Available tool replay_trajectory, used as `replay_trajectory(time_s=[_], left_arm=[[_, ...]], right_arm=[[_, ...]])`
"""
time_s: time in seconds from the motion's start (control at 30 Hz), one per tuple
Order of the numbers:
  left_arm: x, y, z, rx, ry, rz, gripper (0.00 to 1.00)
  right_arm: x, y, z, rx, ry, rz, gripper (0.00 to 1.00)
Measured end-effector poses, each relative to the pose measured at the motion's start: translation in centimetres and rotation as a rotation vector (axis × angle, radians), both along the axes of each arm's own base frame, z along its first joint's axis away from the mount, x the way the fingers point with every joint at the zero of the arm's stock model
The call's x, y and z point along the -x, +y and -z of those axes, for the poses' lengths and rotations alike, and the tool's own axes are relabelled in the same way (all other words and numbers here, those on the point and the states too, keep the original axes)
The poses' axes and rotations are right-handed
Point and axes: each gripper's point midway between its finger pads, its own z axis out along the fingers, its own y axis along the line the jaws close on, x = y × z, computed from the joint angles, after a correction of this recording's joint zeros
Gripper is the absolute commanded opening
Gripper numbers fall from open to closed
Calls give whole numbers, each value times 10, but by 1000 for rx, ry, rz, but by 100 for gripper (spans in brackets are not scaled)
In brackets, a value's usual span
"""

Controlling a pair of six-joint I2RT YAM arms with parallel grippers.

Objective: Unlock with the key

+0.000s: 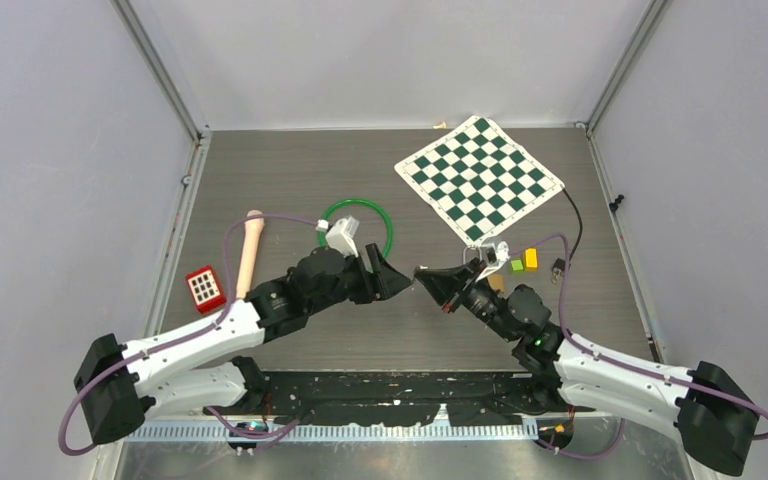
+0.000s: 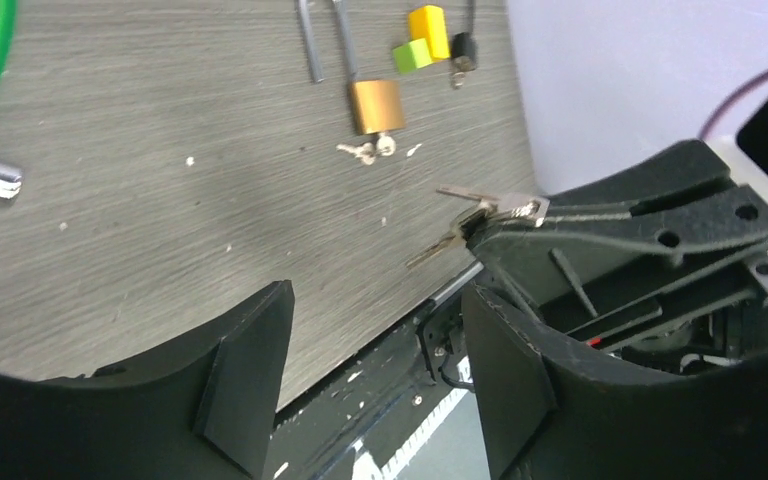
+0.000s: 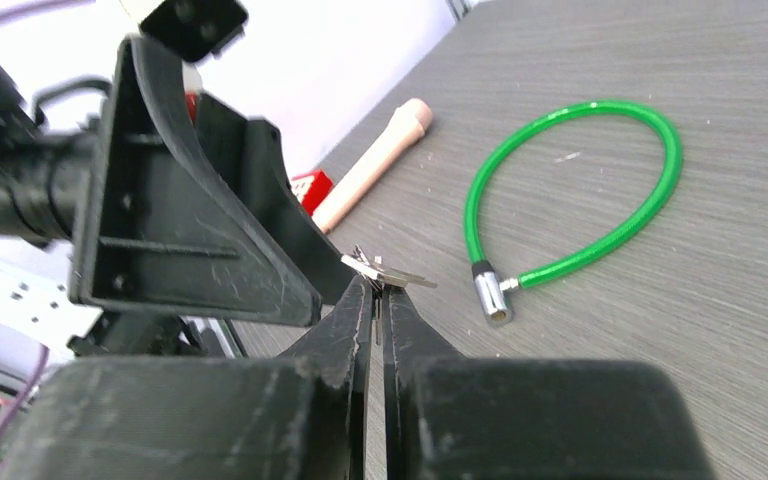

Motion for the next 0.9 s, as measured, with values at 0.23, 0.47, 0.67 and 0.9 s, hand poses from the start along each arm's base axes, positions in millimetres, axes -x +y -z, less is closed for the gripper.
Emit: replay_trajectory(time_s=[0.23, 0.47, 0.67, 0.9], left_arm=[[6, -10, -13, 155, -164, 91, 68], [17, -23, -60, 335, -346, 197, 67], [32, -31, -93, 448, -441, 295, 62], [38, -42, -101, 475, -440, 364, 61]], right_arm=[[2, -12, -34, -166, 22, 36, 5], [7, -16, -54, -278, 52, 24, 5], [11, -18, -68, -326, 41, 6, 5], [16, -16, -78, -357, 17, -30, 5]])
